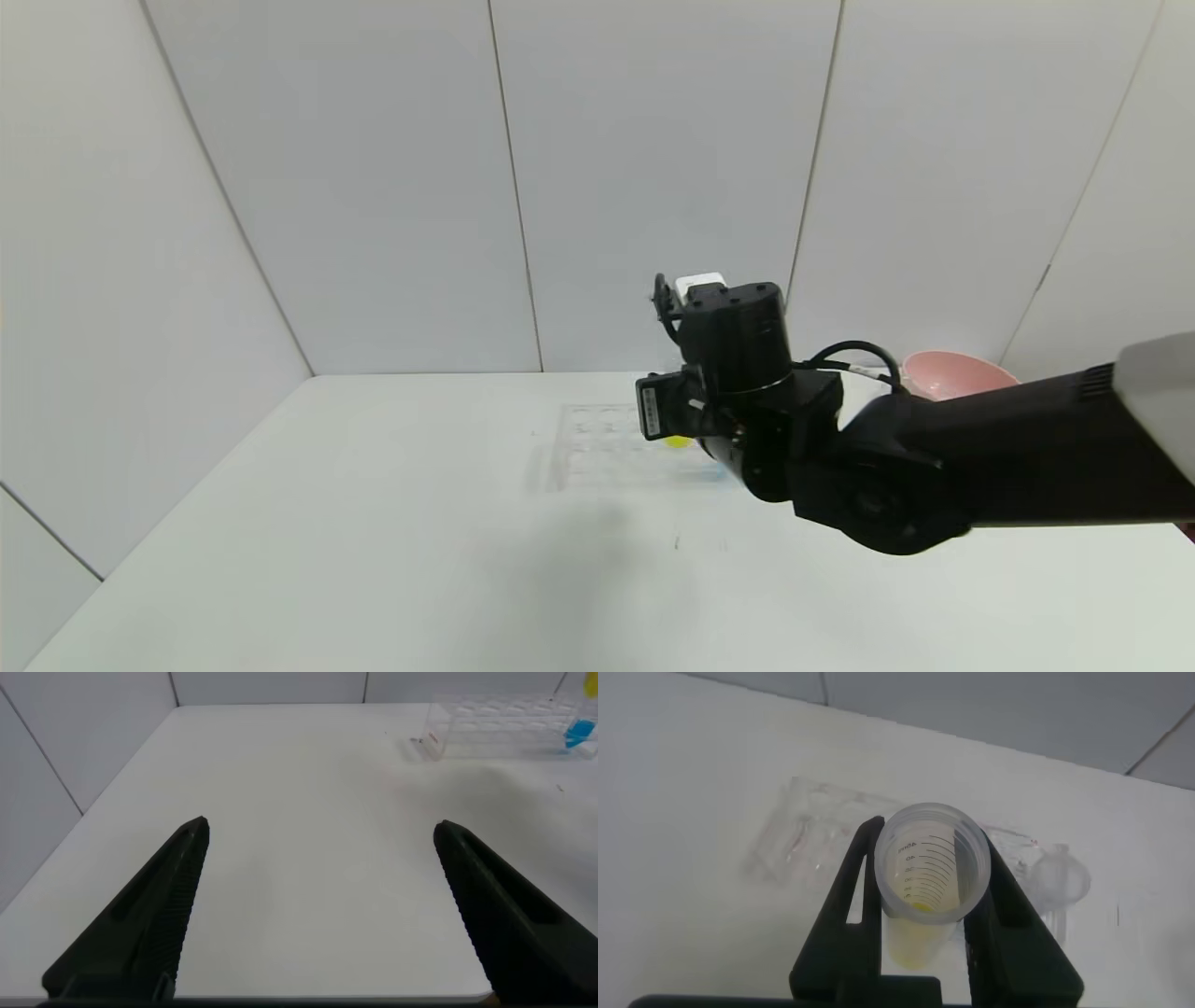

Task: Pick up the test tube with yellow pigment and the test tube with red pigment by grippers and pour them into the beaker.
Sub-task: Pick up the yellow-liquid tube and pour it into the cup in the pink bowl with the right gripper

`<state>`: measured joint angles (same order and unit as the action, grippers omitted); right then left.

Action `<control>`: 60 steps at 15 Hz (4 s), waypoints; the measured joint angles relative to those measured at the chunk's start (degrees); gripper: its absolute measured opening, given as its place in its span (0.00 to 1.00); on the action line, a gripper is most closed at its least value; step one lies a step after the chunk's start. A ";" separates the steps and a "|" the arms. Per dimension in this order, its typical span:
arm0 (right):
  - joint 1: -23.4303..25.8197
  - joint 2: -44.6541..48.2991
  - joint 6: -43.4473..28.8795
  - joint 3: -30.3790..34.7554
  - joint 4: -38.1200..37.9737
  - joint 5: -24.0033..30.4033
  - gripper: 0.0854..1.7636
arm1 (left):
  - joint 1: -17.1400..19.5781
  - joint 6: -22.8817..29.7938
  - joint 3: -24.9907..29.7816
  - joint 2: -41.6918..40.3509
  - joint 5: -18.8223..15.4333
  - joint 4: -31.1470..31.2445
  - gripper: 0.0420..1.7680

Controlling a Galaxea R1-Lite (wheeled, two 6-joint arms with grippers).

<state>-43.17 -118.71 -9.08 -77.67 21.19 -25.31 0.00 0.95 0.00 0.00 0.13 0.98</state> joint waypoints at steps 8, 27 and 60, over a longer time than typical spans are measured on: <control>19.80 19.15 13.35 22.82 -0.77 28.65 0.28 | 0.00 -0.02 0.00 0.00 0.02 0.00 0.97; 59.39 11.30 65.33 -5.66 -47.40 53.36 0.28 | 0.00 -0.02 0.00 0.00 0.00 -0.02 0.97; 43.63 -6.56 71.33 -36.91 -68.10 21.81 0.28 | 0.00 0.02 0.00 0.00 0.00 0.00 0.97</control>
<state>0.46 -125.27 62.25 -114.58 -46.91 -3.50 0.00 0.98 0.00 0.00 0.13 0.98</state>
